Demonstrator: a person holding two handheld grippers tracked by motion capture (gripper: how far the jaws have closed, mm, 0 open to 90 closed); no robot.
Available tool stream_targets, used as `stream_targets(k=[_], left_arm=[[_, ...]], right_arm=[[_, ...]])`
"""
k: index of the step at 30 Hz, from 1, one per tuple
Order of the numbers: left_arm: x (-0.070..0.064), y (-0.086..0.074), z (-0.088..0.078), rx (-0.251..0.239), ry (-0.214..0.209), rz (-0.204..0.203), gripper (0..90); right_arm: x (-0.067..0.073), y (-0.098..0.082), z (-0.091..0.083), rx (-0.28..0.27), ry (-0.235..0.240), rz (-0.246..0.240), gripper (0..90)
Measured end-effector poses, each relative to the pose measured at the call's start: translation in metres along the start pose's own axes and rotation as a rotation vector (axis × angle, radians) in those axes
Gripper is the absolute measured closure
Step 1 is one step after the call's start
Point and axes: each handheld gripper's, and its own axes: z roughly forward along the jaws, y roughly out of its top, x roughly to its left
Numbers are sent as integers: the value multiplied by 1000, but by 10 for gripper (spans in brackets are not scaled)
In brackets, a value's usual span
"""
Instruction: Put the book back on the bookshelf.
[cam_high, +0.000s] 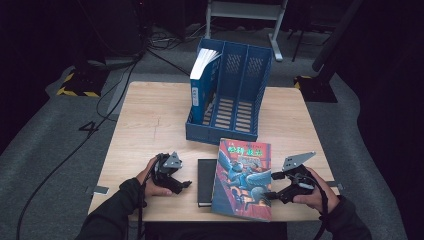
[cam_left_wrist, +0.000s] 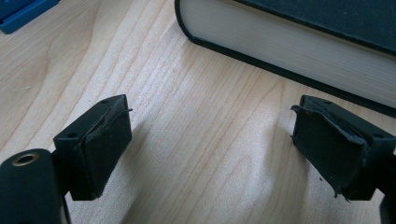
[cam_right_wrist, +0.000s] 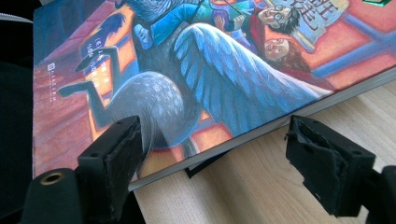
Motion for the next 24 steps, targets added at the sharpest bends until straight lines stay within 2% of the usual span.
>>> stream_targets(k=[5, 13, 17, 20, 22, 24], left_arm=[[0, 0, 0, 0, 0, 0, 121], [0, 0, 0, -3, 0, 1, 121], [0, 1, 1, 0, 1, 1, 121], [-1, 2, 1, 10, 4, -2, 121], [-1, 4, 0, 27, 9, -8, 127], [-1, 5, 0, 31, 14, -11, 150]], right_arm=[[3, 3, -3, -3, -17, -17, 199], [5, 10, -10, -53, -23, -62, 214], [0, 17, -12, -97, 17, -85, 221], [-9, 22, -9, -114, 43, -71, 254], [-16, 28, -3, -126, 77, -57, 254], [-19, 34, 5, -120, 78, -58, 258]])
